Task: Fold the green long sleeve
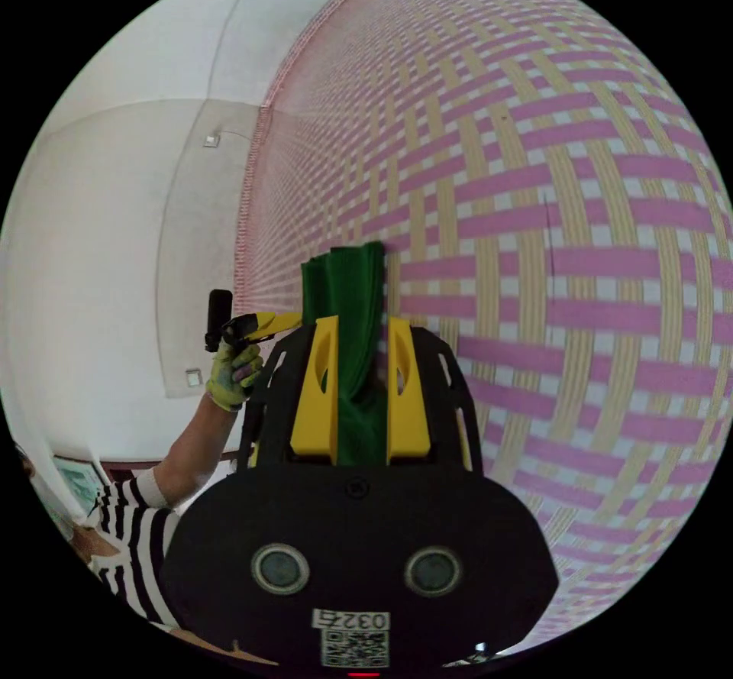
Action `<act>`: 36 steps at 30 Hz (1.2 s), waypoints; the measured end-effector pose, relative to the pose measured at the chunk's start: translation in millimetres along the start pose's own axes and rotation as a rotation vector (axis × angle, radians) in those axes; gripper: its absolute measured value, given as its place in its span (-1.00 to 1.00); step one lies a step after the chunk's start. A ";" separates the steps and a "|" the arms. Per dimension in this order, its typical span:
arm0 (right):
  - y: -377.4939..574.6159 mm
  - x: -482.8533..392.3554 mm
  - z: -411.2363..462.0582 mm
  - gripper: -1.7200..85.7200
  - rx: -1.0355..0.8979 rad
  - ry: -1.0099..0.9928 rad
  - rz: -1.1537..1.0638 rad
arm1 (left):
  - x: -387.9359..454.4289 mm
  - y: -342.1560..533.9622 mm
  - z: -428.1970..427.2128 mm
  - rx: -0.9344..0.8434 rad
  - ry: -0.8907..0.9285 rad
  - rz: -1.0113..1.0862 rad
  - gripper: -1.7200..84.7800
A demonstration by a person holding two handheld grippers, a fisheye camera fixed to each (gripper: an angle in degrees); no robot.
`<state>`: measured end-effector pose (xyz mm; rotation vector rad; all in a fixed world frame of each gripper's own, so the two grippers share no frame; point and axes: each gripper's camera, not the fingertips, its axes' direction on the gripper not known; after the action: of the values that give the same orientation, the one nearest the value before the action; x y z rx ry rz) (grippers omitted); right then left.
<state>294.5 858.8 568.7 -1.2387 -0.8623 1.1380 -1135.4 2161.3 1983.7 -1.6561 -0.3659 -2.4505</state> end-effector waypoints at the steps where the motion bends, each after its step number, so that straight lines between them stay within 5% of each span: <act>1: -16.4 1.4 5.6 -0.74 -0.007 0.013 0.002 | 2.8 -11.8 3.0 -0.005 -0.031 -0.001 -0.76; 9: -59.5 4.5 27.3 -0.92 -0.031 0.030 -0.076 | 10.5 -36.1 18.1 -0.005 -0.038 0.033 -0.97; 12: -44.2 -12.4 8.1 -0.94 0.026 0.001 -0.193 | 30.5 -10.4 -3.3 0.060 0.022 0.191 -0.99; 20: 106.6 -47.5 -28.9 -0.90 -0.012 -0.112 -0.621 | 58.9 136.3 -44.7 -0.060 0.120 0.558 -0.96; 25: 154.7 -1.1 17.2 -0.75 -0.203 -0.034 -0.468 | 27.4 187.5 -17.0 -0.227 0.095 0.441 -0.84; 30: 170.3 6.3 14.8 -0.79 -0.105 -0.074 -0.422 | 44.7 217.0 -40.5 -0.075 0.176 0.488 -0.92; 36: 137.6 -6.5 69.8 -0.81 -0.151 0.062 -0.317 | 49.0 200.6 -25.6 -0.005 -0.032 0.324 -0.93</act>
<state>201.9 865.2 445.3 -1.2009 -1.0701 0.7890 -1122.7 1962.0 2042.3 -1.6134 -0.0849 -2.1902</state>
